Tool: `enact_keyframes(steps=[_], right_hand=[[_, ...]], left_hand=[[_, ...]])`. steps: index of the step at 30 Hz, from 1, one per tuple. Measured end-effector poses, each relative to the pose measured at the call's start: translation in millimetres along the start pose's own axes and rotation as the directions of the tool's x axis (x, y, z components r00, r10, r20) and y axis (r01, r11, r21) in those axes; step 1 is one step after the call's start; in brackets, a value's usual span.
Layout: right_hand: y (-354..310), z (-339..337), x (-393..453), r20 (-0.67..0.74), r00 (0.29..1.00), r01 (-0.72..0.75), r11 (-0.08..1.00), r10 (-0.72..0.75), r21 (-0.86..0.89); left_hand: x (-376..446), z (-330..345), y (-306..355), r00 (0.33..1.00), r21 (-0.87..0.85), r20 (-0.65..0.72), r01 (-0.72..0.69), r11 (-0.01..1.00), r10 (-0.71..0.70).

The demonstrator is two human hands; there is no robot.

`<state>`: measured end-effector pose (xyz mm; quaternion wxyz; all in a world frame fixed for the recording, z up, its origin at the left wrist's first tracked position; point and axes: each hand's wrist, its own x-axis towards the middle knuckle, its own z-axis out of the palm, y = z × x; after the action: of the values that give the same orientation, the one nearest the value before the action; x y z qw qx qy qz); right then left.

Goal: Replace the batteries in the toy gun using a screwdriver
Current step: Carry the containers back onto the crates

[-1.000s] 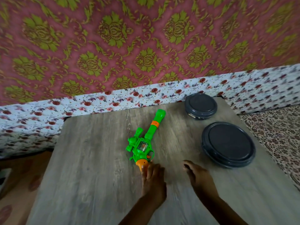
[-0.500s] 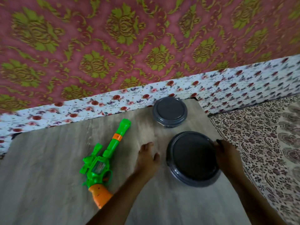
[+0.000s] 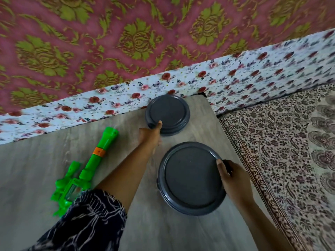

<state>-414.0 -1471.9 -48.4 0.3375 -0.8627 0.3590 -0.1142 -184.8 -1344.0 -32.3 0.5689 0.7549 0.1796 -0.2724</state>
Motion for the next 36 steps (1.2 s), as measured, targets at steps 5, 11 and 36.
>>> enact_keyframes(steps=[5, 11, 36], right_hand=[[-1, 1, -4, 0.011, 0.997, -0.074, 0.990, 0.073, 0.117], [-2, -3, -3, 0.092, 0.995, -0.056, 0.993, 0.046, 0.105], [-147, 86, -198, 0.002, 0.979, -0.193, 0.912, 0.206, 0.362]], left_hand=[[3, 13, -4, 1.000, -0.136, 0.011, 0.018, 0.991, -0.017], [-8, 0, -10, 0.999, -0.330, 0.022, -0.024, 0.944, 0.033], [-153, -364, -126, 0.965, -0.579, -0.153, -0.261, 0.773, 0.211]])
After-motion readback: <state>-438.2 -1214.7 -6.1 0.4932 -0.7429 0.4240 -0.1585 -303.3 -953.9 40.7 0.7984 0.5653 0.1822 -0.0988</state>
